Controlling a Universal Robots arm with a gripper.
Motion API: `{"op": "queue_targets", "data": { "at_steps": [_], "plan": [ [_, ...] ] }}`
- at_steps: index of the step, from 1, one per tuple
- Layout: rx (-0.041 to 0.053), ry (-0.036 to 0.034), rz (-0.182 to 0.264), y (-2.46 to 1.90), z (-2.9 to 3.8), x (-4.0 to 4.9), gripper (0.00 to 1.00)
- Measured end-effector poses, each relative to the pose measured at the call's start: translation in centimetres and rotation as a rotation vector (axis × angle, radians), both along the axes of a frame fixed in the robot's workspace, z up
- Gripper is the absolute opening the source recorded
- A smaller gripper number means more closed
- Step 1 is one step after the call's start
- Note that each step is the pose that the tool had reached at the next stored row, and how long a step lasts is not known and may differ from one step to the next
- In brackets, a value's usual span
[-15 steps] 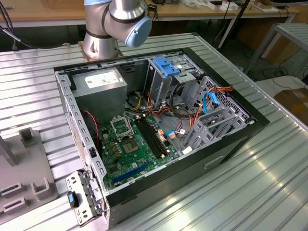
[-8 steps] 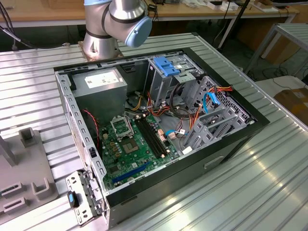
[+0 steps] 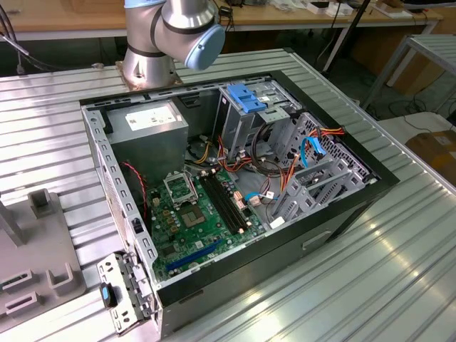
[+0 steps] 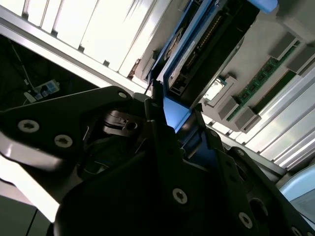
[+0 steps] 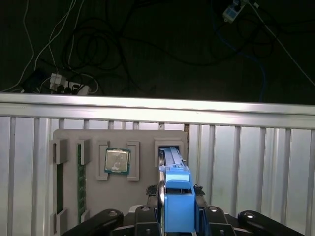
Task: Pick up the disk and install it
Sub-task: 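Pick up the disk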
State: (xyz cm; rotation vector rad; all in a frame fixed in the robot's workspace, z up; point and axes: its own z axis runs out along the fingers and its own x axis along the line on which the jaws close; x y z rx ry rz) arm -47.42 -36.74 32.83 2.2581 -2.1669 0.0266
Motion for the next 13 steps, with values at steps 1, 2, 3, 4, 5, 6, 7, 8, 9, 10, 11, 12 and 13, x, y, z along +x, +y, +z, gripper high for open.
{"op": "queue_targets", "data": {
  "at_steps": [1,2,3,4,5,6,7,8,9,10,11,12,13],
  "plan": [
    [0.0000,-0.0001,0.000,0.00,0.16,0.00,0.36],
    [0.0000,-0.0001,0.000,0.00,0.55,0.00,0.36],
    [0.0000,-0.0001,0.000,0.00,0.81,0.00,0.36],
    [0.0000,-0.0001,0.000,0.00,0.97,0.00,0.36],
    [0.0000,-0.0002,0.000,0.00,1.06,0.00,0.36],
    [0.0001,-0.0002,0.000,0.00,1.11,0.00,0.36],
    [0.0002,-0.0004,0.000,0.00,1.10,0.00,0.36],
    [0.0002,-0.0003,0.000,0.00,1.11,0.00,0.36],
    [0.0001,-0.0002,0.000,0.00,1.11,0.00,0.36],
    [0.0000,0.0001,0.000,0.00,1.16,0.00,0.36],
    [0.0000,0.0001,0.000,0.00,1.39,0.00,0.36],
    [0.0001,-0.0002,0.000,0.00,1.79,0.00,0.36],
    [0.0001,-0.0002,0.000,0.00,2.10,0.00,0.36]
  ]
}}
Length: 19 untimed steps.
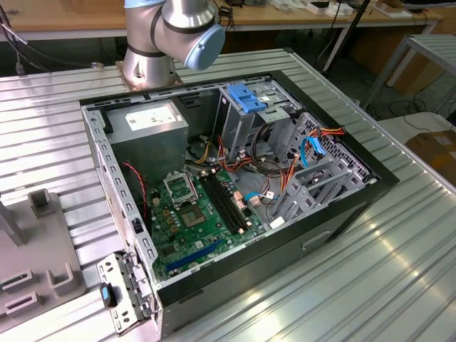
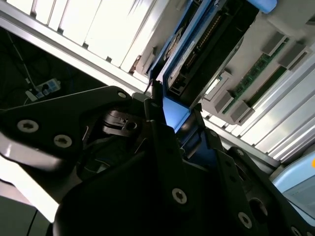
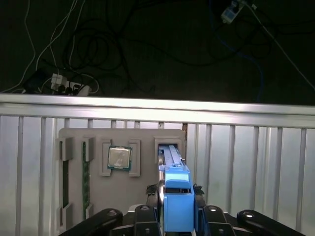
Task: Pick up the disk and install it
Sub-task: 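Pick up the disk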
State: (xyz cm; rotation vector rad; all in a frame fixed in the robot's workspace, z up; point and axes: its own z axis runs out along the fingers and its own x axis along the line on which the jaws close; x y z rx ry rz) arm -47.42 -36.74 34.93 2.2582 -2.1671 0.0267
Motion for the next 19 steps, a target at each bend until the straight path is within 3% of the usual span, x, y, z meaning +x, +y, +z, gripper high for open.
{"op": "queue_targets", "data": {
  "at_steps": [1,3,6,11,14,15,18,19],
  "plan": [
    [0.0000,0.0001,0.000,0.00,0.28,0.00,0.36],
    [0.0000,0.0000,0.000,0.00,1.44,0.00,0.36],
    [0.0000,0.0001,0.000,0.00,1.59,0.00,0.36],
    [0.0000,0.0001,0.000,0.00,3.38,0.00,0.36],
    [0.0000,0.0000,0.000,0.00,4.92,0.00,0.36],
    [0.0000,0.0000,0.000,0.00,5.77,0.00,0.36],
    [0.0000,0.0001,0.000,0.00,6.94,0.00,0.36],
    [0.0000,0.0001,0.000,0.00,7.89,0.00,0.36]
  ]
}}
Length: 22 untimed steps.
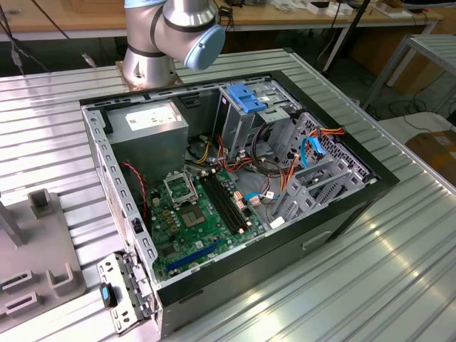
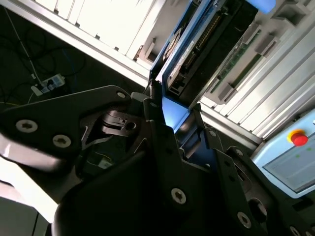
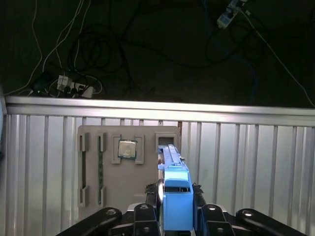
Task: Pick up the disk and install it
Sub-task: 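Pick up the disk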
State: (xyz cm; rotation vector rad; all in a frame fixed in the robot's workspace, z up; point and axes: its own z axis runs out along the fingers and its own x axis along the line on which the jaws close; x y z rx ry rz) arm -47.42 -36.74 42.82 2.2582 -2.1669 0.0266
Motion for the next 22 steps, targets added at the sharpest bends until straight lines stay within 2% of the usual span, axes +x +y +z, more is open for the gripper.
{"op": "queue_targets", "data": {
  "at_steps": [6,10,14,16,18,22],
  "plan": [
    [0.0001,-0.0002,0.000,0.00,2.51,0.00,0.36],
    [0.0001,-0.0003,0.000,0.00,5.16,0.00,0.36],
    [-0.0001,-0.0001,0.000,0.01,6.33,0.01,0.36],
    [0.0000,-0.0004,0.000,0.00,7.32,0.00,0.36],
    [0.0001,-0.0005,0.000,0.00,8.00,0.00,0.36],
    [0.0001,-0.0007,0.000,0.00,8.15,0.00,0.36]
  ]
}}
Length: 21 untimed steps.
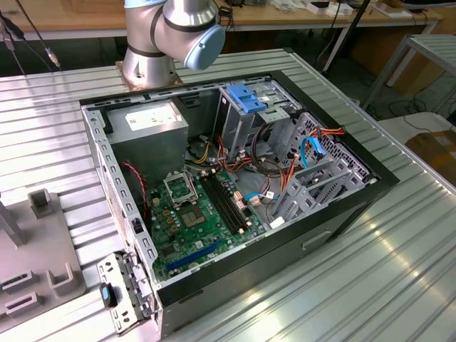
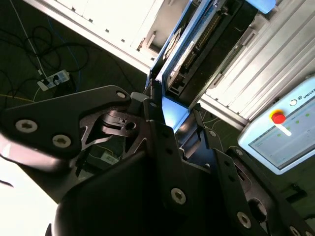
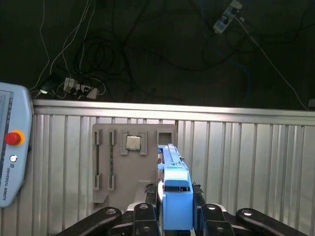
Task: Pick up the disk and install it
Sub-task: 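Pick up the disk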
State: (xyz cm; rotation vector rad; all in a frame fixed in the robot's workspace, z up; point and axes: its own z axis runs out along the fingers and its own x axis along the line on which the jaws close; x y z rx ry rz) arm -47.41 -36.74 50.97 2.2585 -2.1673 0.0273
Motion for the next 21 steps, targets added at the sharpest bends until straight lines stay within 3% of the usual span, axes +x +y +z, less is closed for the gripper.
{"op": "queue_targets", "data": {
  "at_steps": [6,13,18,20,21],
  "plan": [
    [0.0000,0.0001,0.000,0.00,0.01,0.14,0.36],
    [-0.0001,0.0001,0.000,0.00,0.01,2.03,0.36],
    [-0.0001,0.0001,0.000,0.00,0.01,5.54,0.36],
    [-0.0001,0.0000,0.000,0.00,0.01,6.24,0.36],
    [-0.0001,0.0001,0.000,0.00,0.01,7.22,0.36]
  ]
}}
